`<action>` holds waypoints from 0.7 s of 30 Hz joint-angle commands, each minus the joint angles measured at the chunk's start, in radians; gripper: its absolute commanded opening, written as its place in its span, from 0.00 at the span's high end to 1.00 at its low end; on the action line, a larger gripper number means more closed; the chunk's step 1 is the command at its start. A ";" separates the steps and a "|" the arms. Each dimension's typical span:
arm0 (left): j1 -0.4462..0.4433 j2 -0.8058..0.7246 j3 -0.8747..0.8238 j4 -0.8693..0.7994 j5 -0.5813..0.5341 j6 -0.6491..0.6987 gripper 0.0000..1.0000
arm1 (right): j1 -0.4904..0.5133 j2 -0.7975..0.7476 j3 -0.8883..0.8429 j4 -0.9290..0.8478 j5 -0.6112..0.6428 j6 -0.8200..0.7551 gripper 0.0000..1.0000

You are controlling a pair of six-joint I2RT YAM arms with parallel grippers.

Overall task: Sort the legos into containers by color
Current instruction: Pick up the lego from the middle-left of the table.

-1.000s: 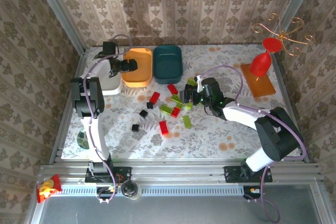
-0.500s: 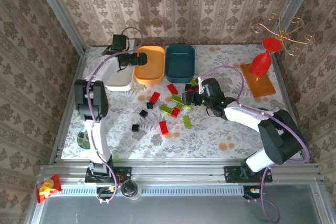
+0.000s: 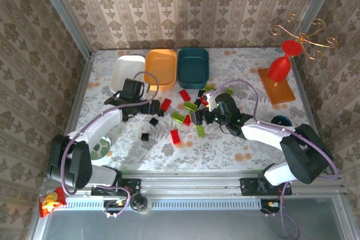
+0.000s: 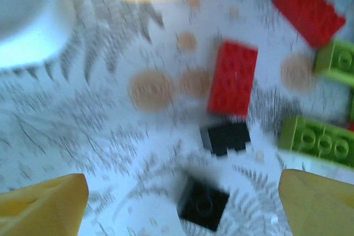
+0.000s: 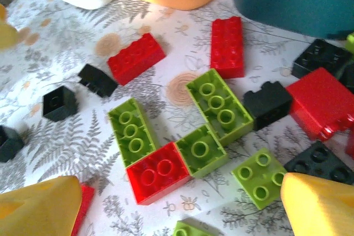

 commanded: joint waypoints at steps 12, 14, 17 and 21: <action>-0.071 0.281 0.024 -0.015 0.046 0.039 0.33 | 0.047 -0.002 -0.002 0.122 -0.140 -0.049 0.10; -0.075 0.305 0.032 -0.020 0.035 0.051 0.39 | 0.047 -0.005 -0.002 0.117 -0.128 -0.051 0.10; -0.084 0.316 0.026 -0.005 0.029 0.053 0.48 | 0.047 0.001 0.001 0.114 -0.125 -0.050 0.10; -0.089 0.298 0.014 0.008 0.014 0.043 0.60 | 0.047 0.021 0.012 0.103 -0.113 -0.043 0.10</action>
